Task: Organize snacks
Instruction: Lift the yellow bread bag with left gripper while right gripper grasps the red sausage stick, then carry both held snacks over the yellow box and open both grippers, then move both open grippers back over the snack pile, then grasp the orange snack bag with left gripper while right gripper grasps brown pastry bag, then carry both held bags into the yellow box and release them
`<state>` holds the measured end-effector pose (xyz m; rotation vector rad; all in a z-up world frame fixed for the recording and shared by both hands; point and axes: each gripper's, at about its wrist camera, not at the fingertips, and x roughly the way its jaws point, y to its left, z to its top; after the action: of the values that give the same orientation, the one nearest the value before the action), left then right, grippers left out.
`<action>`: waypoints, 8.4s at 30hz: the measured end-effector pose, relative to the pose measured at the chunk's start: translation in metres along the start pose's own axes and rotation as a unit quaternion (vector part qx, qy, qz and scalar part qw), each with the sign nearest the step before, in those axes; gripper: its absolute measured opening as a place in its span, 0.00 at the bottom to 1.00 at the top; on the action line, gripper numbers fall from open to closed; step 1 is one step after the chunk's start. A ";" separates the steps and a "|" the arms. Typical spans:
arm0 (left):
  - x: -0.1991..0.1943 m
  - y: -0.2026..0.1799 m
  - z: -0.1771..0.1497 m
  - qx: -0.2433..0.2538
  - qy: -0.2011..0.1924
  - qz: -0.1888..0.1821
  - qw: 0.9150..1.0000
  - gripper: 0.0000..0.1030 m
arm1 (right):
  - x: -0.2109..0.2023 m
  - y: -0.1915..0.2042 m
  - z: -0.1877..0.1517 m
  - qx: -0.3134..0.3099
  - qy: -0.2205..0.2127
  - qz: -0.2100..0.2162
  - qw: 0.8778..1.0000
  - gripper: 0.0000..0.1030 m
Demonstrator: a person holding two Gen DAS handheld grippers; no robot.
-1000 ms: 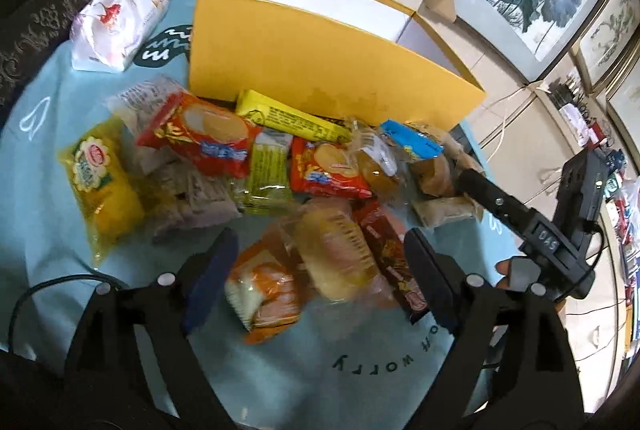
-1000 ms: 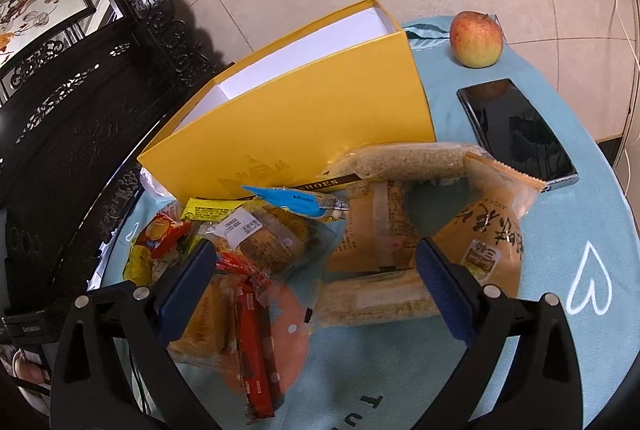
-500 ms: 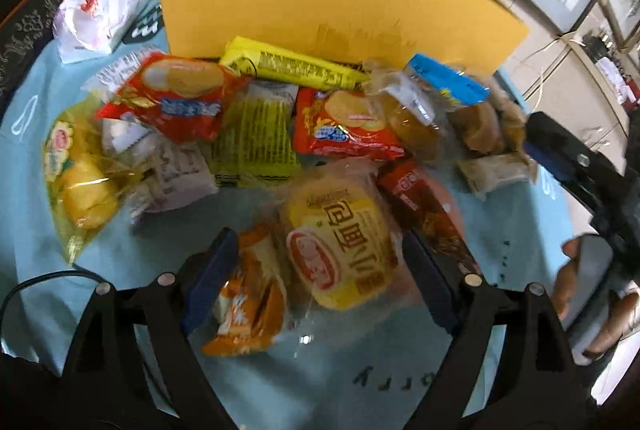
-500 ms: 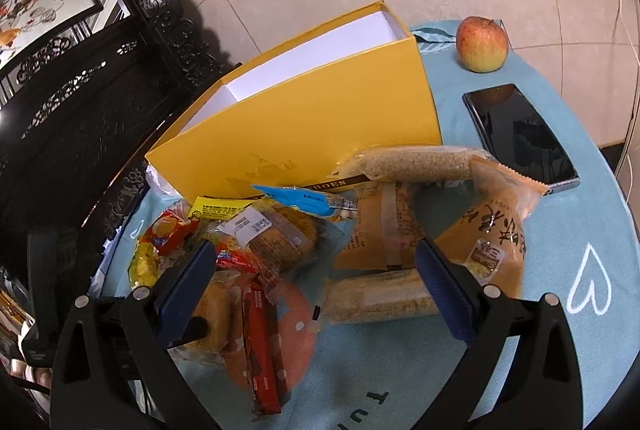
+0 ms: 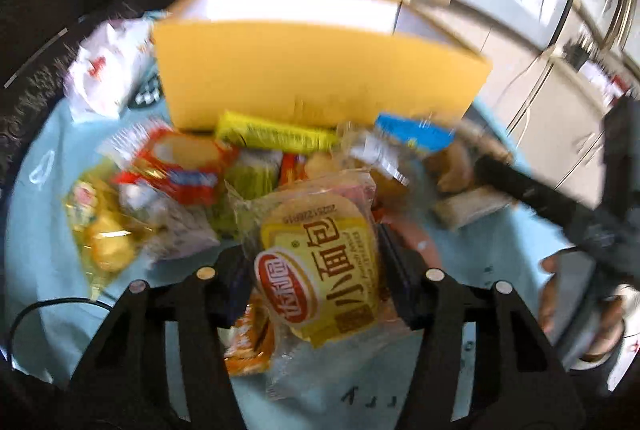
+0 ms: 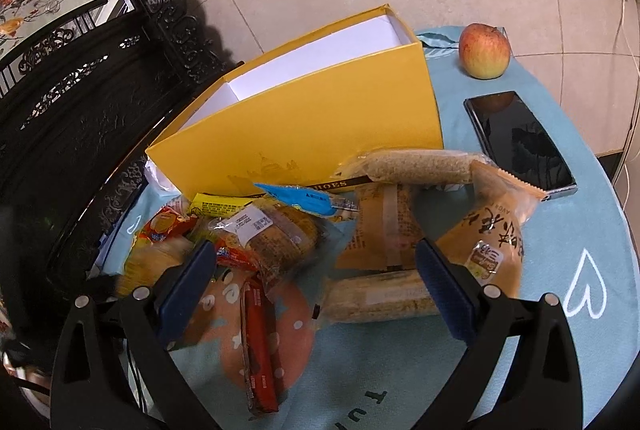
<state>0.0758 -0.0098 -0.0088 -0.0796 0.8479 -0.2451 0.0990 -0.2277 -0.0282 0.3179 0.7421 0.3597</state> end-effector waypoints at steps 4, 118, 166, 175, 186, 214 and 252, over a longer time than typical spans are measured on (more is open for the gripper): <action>-0.014 0.015 0.005 -0.033 -0.006 -0.024 0.999 0.56 | 0.003 -0.001 -0.001 0.000 0.002 -0.008 1.000 0.97; -0.011 0.038 -0.007 -0.033 -0.013 0.006 0.999 0.98 | -0.061 -0.029 0.006 0.017 -0.034 -0.086 0.996 0.99; 0.015 0.029 -0.037 0.026 0.034 -0.021 0.999 0.20 | -0.054 -0.013 -0.021 -0.078 -0.006 -0.093 0.993 0.99; 0.010 0.022 -0.044 0.045 0.033 -0.005 0.998 0.69 | -0.049 -0.026 -0.022 -0.066 0.006 -0.109 0.992 0.99; 0.022 0.016 -0.060 0.075 0.048 0.017 0.996 0.61 | -0.047 -0.020 -0.023 -0.076 0.009 -0.105 0.992 0.99; 0.027 0.013 -0.043 0.048 0.036 -0.026 0.998 0.45 | 0.040 -0.070 0.026 -0.015 0.090 -0.287 0.954 0.82; 0.030 -0.015 0.169 0.022 -0.084 0.028 0.996 0.45 | 0.020 0.043 0.142 -0.101 -0.065 -0.087 0.989 0.40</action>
<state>0.2184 -0.0363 0.0834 -0.0341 0.6756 -0.2007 0.2033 -0.2024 0.0757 0.0830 0.5955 0.2440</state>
